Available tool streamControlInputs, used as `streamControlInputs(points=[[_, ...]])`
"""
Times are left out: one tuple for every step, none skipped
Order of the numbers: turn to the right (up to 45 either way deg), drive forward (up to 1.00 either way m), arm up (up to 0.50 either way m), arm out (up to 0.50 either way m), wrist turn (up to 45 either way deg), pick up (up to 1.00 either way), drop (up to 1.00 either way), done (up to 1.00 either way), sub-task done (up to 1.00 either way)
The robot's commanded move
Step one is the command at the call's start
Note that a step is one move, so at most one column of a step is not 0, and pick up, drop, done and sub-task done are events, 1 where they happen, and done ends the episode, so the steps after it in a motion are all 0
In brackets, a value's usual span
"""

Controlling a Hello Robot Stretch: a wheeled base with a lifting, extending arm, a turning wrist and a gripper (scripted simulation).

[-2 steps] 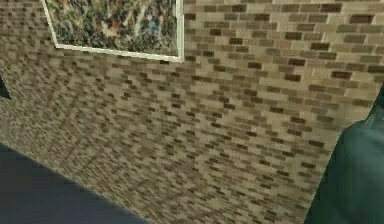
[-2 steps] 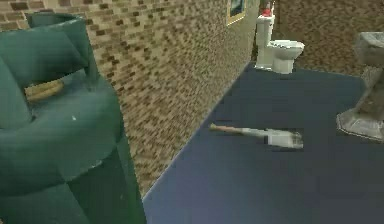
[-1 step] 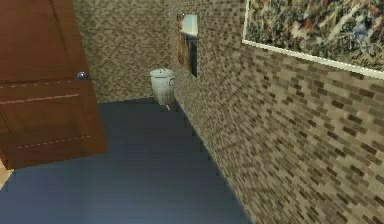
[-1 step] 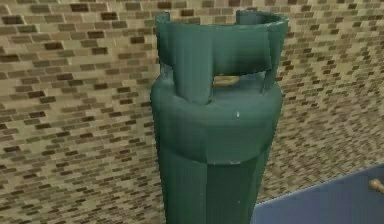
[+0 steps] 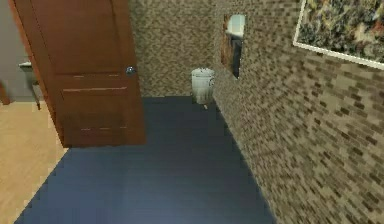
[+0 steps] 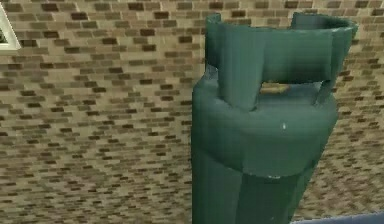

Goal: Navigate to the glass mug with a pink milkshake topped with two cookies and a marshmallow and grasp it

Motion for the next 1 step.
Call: streamControlInputs(points=[[0.0, 0.45, 0.0, 0.0, 0.0, 0.0, 0.0, 0.0, 0.0]])
